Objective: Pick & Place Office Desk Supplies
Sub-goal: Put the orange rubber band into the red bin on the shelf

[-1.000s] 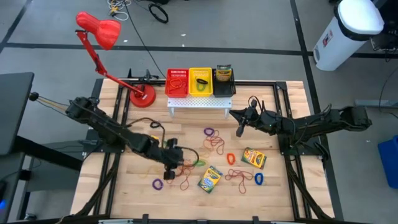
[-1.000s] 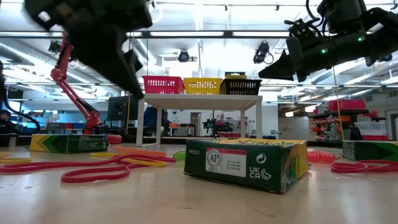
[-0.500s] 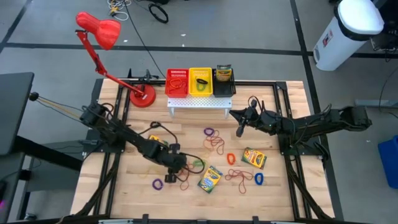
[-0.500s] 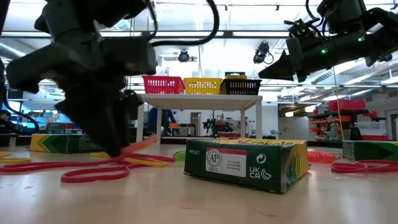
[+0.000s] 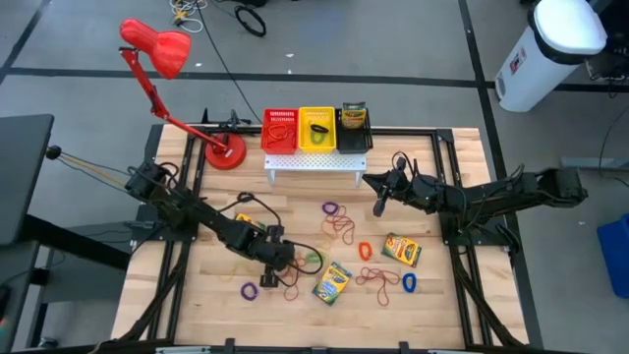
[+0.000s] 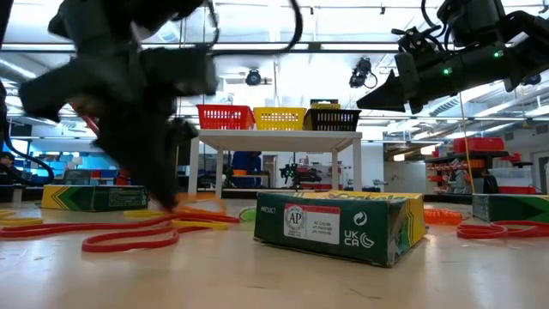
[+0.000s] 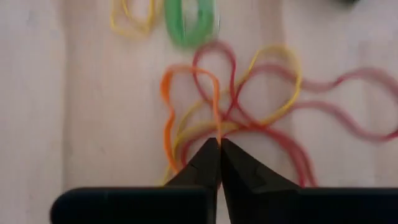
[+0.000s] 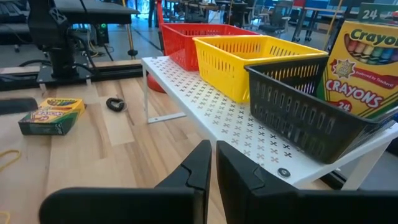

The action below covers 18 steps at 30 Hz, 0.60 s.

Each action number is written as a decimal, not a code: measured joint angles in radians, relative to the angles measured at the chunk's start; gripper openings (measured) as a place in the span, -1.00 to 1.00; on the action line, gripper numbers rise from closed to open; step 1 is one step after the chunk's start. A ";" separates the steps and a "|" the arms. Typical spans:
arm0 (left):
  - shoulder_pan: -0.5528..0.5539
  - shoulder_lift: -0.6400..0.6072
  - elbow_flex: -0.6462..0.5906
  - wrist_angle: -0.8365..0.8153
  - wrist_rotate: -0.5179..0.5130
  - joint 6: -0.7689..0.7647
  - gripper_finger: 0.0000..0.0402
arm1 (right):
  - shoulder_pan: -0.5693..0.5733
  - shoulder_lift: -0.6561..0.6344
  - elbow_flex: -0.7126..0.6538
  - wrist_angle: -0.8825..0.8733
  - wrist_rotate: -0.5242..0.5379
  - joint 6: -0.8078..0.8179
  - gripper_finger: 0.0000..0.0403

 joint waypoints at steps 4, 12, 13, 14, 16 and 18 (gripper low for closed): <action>0.009 -0.071 0.040 -0.044 -0.006 0.006 -0.95 | 0.000 0.000 0.000 0.000 0.000 0.000 -0.84; 0.113 -0.305 0.073 -0.135 -0.104 0.022 -0.95 | 0.000 0.000 0.000 0.004 0.000 0.000 -0.84; 0.142 -0.339 0.073 -0.142 -0.123 0.022 -0.95 | 0.000 0.000 0.000 0.006 0.000 0.000 -0.84; 0.175 -0.370 0.073 -0.149 -0.142 0.024 -0.95 | 0.000 0.000 0.000 0.005 0.000 0.000 -0.84; 0.258 -0.429 0.074 -0.145 -0.152 0.043 -0.95 | 0.000 0.000 0.000 0.005 0.000 0.000 -0.84; 0.348 -0.471 0.093 -0.167 -0.145 0.075 -0.95 | 0.000 0.000 0.000 0.006 0.000 0.000 -0.84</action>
